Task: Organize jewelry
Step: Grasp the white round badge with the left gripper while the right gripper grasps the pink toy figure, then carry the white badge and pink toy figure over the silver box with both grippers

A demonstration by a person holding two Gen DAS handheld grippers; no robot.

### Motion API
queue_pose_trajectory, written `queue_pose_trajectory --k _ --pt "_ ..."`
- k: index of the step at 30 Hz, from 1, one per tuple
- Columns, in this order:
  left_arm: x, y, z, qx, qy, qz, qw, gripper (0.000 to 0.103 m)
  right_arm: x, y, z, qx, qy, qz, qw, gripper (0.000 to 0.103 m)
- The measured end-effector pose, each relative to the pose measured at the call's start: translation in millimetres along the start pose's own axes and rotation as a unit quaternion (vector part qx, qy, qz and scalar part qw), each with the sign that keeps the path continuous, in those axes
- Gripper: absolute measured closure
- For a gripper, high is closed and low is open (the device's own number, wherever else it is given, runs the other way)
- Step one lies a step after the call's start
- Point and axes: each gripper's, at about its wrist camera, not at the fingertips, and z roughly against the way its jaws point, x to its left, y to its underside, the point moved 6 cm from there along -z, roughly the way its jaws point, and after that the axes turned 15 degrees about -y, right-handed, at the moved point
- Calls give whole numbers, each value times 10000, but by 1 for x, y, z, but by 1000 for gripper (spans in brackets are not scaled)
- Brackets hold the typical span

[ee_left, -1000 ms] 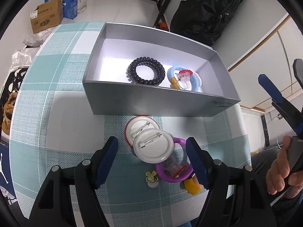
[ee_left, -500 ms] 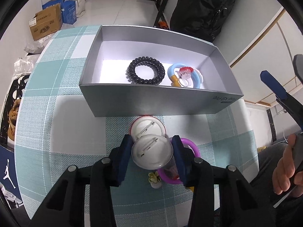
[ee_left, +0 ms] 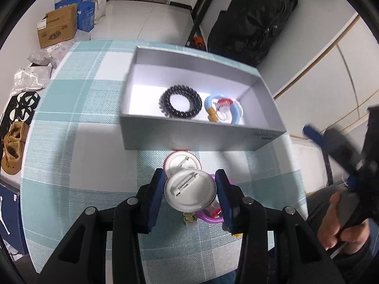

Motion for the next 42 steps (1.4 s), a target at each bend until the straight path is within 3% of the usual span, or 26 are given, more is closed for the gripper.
queue_pose_trajectory --k 11,18,27,33,36,38,42 --pt "23 -6 29 -389 280 472 9977 65 18 45 -21 793 110 222 9965 3" --pt "26 -2 36 -580 338 478 9966 65 28 76 -37 1354 127 459 9896 4" --pt "37 2 45 -673 382 549 9955 65 32 98 -54 1873 242 777 9789 16" --pt "38 5 49 -756 369 479 9953 65 29 100 -55 1892 384 889 9771 36" --pt "39 6 50 -759 378 478 9953 65 30 100 -56 1877 509 950 9763 51" --pt "40 7 51 -771 377 468 9952 65 29 100 -56 1879 543 948 9761 68" --pt "40 7 53 -799 371 458 9951 65 33 101 -58 1921 564 1013 9745 74"
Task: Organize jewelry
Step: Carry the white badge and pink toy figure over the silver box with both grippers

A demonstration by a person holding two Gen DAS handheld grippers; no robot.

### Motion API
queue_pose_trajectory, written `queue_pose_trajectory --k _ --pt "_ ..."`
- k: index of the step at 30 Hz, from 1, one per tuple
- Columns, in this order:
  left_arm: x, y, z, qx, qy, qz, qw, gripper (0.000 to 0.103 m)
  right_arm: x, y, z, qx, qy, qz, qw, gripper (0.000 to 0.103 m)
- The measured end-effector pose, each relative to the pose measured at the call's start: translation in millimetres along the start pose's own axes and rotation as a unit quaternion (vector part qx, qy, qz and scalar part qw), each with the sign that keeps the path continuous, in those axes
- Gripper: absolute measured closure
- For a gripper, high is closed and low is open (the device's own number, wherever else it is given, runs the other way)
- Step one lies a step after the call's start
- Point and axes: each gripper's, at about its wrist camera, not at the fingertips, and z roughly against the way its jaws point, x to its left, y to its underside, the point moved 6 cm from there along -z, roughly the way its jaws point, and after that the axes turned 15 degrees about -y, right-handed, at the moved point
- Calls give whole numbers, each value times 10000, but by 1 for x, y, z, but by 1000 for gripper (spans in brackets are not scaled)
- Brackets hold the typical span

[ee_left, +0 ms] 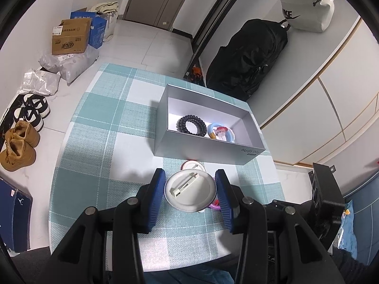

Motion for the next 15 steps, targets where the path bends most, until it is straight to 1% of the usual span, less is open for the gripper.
queue_pose_trajectory --k 4,13,15 --pt "0 0 1 -19 -7 -18 10000 65 -3 -1 1 -9 30 -50 10000 74" --pt "-1 -1 1 -32 -31 -41 10000 65 -7 -6 12 -218 13 -183 9996 74" --pt "-1 -1 2 -51 -39 -47 10000 65 -9 -7 15 -282 98 -210 9993 74"
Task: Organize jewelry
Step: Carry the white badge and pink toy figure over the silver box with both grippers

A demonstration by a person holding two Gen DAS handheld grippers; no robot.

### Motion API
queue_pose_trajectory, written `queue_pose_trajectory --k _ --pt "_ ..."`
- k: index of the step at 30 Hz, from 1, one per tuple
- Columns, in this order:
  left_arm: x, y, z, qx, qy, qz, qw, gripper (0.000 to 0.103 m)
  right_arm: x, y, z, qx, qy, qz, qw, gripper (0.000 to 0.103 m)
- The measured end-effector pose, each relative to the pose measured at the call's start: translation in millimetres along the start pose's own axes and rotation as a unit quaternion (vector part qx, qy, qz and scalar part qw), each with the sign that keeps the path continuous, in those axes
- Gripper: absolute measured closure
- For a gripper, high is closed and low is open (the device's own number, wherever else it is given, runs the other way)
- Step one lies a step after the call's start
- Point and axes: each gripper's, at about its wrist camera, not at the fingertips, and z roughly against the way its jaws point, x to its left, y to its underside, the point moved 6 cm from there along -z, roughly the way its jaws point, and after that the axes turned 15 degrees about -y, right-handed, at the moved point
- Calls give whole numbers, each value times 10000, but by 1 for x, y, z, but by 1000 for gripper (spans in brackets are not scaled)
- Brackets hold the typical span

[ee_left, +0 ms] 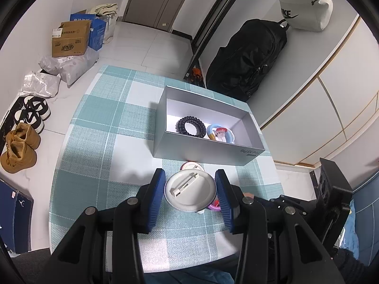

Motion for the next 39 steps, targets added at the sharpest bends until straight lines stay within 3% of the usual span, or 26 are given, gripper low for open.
queue_pose_trajectory --k 8,23,39 --pt "-2 -3 0 -89 34 28 10000 65 -11 -10 17 -357 70 -205 9991 74" --pt "-17 -20 2 -458 198 -22 9988 65 -19 -46 49 -1284 -313 -517 9899 74" --pt "-36 -58 -26 -442 21 -248 9987 65 -36 -103 50 -1440 -650 -603 9856 74"
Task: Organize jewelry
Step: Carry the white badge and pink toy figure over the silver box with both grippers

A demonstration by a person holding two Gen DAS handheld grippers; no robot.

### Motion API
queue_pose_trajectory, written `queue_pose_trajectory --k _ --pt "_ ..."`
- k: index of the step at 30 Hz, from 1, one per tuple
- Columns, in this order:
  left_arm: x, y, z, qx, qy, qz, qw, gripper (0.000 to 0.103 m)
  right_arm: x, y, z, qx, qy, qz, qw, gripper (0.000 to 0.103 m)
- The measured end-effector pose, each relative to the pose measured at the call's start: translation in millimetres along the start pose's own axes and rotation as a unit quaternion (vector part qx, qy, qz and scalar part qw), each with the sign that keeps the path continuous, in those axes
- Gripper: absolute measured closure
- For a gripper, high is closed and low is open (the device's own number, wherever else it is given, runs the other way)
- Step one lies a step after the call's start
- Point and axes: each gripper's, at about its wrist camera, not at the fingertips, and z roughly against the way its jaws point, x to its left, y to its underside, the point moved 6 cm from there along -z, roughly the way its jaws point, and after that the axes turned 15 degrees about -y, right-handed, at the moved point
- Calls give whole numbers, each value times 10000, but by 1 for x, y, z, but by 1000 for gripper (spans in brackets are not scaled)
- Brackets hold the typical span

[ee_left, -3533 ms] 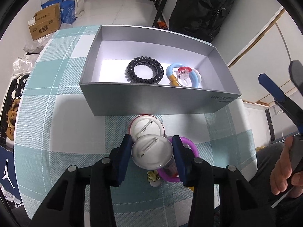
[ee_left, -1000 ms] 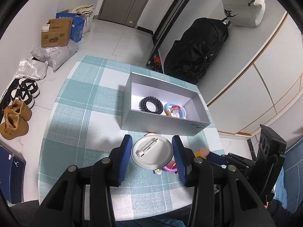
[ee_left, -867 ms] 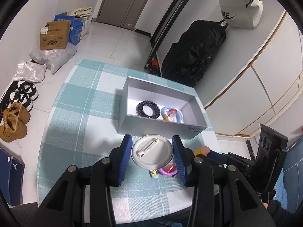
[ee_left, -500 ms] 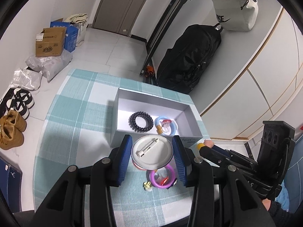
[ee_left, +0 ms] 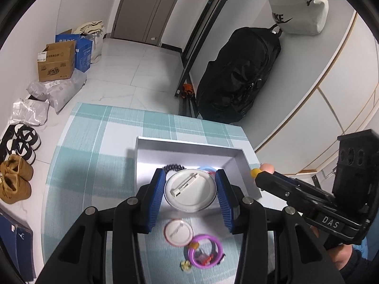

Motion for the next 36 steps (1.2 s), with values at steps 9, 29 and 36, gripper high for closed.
queue_pose_trajectory --k 9,29,36 --pt "-8 -8 -27 282 17 -67 9996 65 -20 -19 -19 104 -76 -103 9999 74" --pt "-4 -10 -55 615 46 -7 9981 65 -45 -17 -45 312 -297 -373 9984 74" --pt "-8 -7 -59 720 97 -12 9974 65 -48 -15 -46 354 -306 -446 9979 74"
